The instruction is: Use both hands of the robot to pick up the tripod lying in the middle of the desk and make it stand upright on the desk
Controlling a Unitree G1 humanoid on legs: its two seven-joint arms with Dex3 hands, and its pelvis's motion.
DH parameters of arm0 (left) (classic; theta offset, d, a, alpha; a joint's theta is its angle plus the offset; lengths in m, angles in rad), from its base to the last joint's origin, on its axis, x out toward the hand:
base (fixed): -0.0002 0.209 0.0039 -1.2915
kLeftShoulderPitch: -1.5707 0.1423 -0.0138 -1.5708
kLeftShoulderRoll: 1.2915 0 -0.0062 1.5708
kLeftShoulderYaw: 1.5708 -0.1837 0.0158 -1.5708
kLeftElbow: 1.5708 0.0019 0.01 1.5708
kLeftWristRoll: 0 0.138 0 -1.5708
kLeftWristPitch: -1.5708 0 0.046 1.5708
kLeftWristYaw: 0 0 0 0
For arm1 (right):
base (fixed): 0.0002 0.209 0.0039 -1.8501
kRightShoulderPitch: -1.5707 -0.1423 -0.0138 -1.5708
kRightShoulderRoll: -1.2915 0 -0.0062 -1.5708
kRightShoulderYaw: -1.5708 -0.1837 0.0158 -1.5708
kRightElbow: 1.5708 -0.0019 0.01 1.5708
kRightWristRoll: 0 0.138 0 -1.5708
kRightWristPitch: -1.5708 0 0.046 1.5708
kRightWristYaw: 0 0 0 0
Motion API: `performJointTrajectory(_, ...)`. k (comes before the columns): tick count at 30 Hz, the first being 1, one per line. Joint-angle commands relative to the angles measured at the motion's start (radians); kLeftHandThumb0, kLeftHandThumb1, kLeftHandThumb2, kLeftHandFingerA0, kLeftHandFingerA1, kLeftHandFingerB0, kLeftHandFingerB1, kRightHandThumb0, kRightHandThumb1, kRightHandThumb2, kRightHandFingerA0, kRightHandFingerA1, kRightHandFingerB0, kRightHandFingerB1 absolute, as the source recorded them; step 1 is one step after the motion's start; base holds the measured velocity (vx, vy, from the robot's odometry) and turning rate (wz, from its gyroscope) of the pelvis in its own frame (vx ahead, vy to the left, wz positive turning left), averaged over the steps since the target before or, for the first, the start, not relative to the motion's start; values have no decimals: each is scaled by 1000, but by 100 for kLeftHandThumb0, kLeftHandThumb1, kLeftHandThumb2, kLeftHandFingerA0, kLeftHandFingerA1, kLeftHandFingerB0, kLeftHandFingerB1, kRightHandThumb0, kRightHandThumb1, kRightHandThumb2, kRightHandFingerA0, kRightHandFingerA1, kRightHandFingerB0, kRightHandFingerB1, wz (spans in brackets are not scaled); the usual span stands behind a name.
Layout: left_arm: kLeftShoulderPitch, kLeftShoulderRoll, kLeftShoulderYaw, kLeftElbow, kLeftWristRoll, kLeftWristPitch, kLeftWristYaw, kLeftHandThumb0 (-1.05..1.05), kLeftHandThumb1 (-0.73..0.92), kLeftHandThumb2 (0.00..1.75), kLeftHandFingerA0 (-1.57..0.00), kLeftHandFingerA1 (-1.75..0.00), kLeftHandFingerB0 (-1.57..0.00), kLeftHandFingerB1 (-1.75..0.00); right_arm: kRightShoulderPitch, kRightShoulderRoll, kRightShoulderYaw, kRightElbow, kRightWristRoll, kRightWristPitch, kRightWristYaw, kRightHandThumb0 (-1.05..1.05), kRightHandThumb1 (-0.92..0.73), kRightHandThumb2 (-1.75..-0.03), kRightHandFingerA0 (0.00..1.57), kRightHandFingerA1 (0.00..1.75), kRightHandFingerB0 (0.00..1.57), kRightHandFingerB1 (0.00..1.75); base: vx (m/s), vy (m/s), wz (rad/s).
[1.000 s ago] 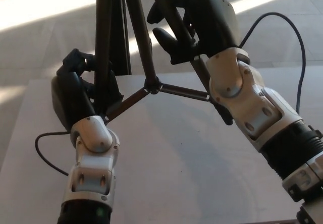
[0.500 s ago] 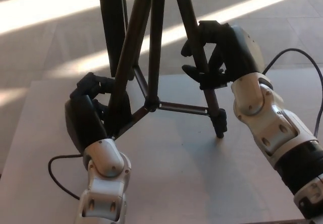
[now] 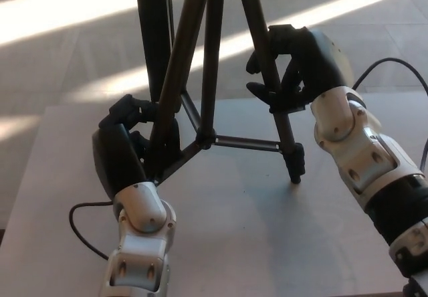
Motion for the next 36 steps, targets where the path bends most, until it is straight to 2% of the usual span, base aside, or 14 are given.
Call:
performJointTrajectory(1, 9, 43, 38, -22, -42, 72, 7, -18, 57, 102, -91, -175, -76, -160, -36, -76, 3, 111, -70, 155, 42, -27, -69, -79, 85, 174, 79, 103, 0, 0, 0)
performJointTrajectory(4, 8, 41, 40, -26, -47, 81, 5, -18, 57, 102, -91, -175, -76, -160, -47, -76, 11, 132, -71, 148, 45, -27, -69, -79, 85, 174, 79, 103, 0, 0, 0)
performJointTrajectory(5, -24, 26, 76, -50, -105, 197, -27, -31, 54, 108, -122, -136, -86, -111, -78, -80, 40, 185, -93, 141, 64, -35, -70, -65, 86, 169, 73, 122, 0, 0, 0)
performJointTrajectory(9, -61, 33, 111, -49, -158, 270, -51, -22, 59, 92, -99, -175, -69, -127, -127, -68, 75, 236, -113, 177, 85, -35, -77, -75, 85, 170, 72, 132, 0, 0, 0)
performJointTrajectory(11, -98, 44, 137, -33, -181, 328, -49, -32, 53, 103, -124, -136, -75, -99, -162, -58, 99, 265, -127, 187, 100, -36, -83, -75, 83, 148, 66, 67, 0, 0, 0)
performJointTrajectory(14, -94, 54, 134, -30, -187, 338, -63, -26, 68, 80, -96, -175, -65, -125, -162, -49, 94, 276, -110, 156, 76, -35, -78, -80, 91, 171, 76, 139, 0, 0, 0)
performJointTrajectory(17, -69, 57, 122, -23, -180, 337, -69, -20, 57, 98, -96, -175, -70, -102, -151, -38, 97, 275, -103, 146, 70, -36, -77, -79, 93, 171, 76, 110, 0, 0, 0)
performJointTrajectory(23, -14, 48, 113, -30, -188, 329, -64, -23, 65, 89, -100, -175, -64, -126, -115, -28, 97, 262, -97, 134, 62, -35, -75, -74, 89, 175, 70, 159, 0, 0, 0)
performJointTrajectory(29, -3, 30, 123, -55, -227, 350, -53, -25, 72, 79, -97, -172, -62, -89, -124, -41, 113, 280, -106, 130, 117, -32, -70, -73, 84, 171, 72, 96, 0, 0, 0)
performJointTrajectory(30, 0, 48, 102, -31, -206, 342, -63, -25, 72, 74, -91, -173, -63, -133, -131, -41, 115, 284, -101, 139, 145, -28, -63, -79, 84, 170, 75, 85, 0, 0, 0)
performJointTrajectory(31, -2, 47, 101, -29, -203, 355, -55, -35, 55, 98, -117, -134, -72, -100, -129, -42, 109, 284, -94, 125, 149, -25, -59, -78, 83, 171, 73, 117, 0, 0, 0)
performJointTrajectory(32, 0, 47, 104, -28, -211, 353, -59, -25, 69, 76, -89, -170, -71, -142, -126, -46, 104, 278, -87, 106, 165, -28, -58, -74, 83, 162, 75, 86, 0, 0, 0)
performJointTrajectory(33, 4, 61, 98, -22, -211, 364, -80, -23, 63, 95, -92, -165, -85, -136, -126, -56, 113, 263, -87, 106, 222, -37, -67, -63, 76, 108, 58, 57, 0, 0, 0)
performJointTrajectory(36, 10, 72, 92, -20, -216, 365, -96, -32, 61, 107, -118, -131, -77, -88, -120, -58, 107, 238, -78, 130, 275, -64, -52, -85, 70, 88, 6, 46, 0, 0, 0)
